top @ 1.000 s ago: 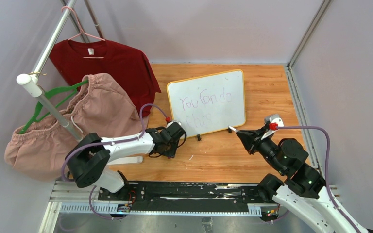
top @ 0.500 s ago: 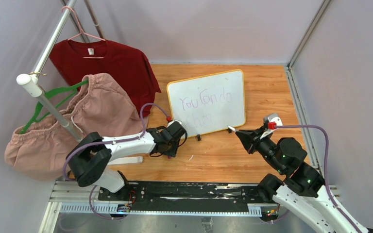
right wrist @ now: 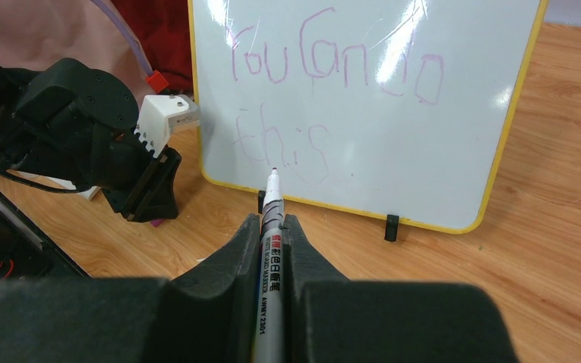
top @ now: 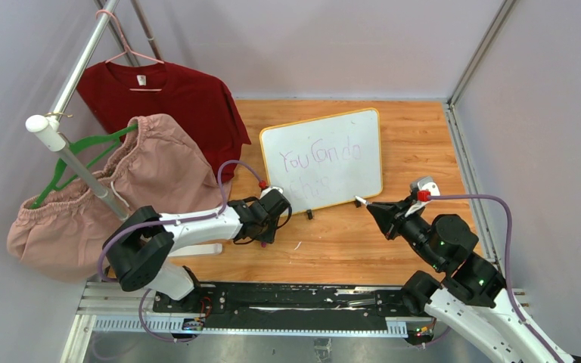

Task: Write a sentence on the whiteboard
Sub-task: Close the whiteboard marker at the center of the board.

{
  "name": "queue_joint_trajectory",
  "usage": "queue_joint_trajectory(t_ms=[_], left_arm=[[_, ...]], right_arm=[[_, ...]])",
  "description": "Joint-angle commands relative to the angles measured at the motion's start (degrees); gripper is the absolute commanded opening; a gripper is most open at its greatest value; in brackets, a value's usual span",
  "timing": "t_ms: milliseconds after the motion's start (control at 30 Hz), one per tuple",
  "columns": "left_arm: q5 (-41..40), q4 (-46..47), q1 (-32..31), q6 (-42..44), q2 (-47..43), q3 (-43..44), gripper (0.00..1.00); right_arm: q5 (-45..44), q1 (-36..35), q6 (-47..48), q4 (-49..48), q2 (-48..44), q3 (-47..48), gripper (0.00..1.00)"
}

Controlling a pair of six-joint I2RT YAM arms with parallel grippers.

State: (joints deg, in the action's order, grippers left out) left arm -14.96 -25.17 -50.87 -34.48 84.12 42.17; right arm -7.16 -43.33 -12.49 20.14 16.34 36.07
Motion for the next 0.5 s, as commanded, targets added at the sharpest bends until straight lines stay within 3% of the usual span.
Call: queue_joint_trajectory(t_ms=[0,467], left_arm=[[-1.1,0.2,-0.46,0.03,3.41,-3.15,0.37],[-0.86,-0.06,-0.46,0.49,2.98,-4.32,0.28]], right_arm=[[-0.67,0.5,0.17,-1.5,-0.16,0.47,0.0],[-0.84,0.51,0.27,-1.51,0.14,0.84,0.0]])
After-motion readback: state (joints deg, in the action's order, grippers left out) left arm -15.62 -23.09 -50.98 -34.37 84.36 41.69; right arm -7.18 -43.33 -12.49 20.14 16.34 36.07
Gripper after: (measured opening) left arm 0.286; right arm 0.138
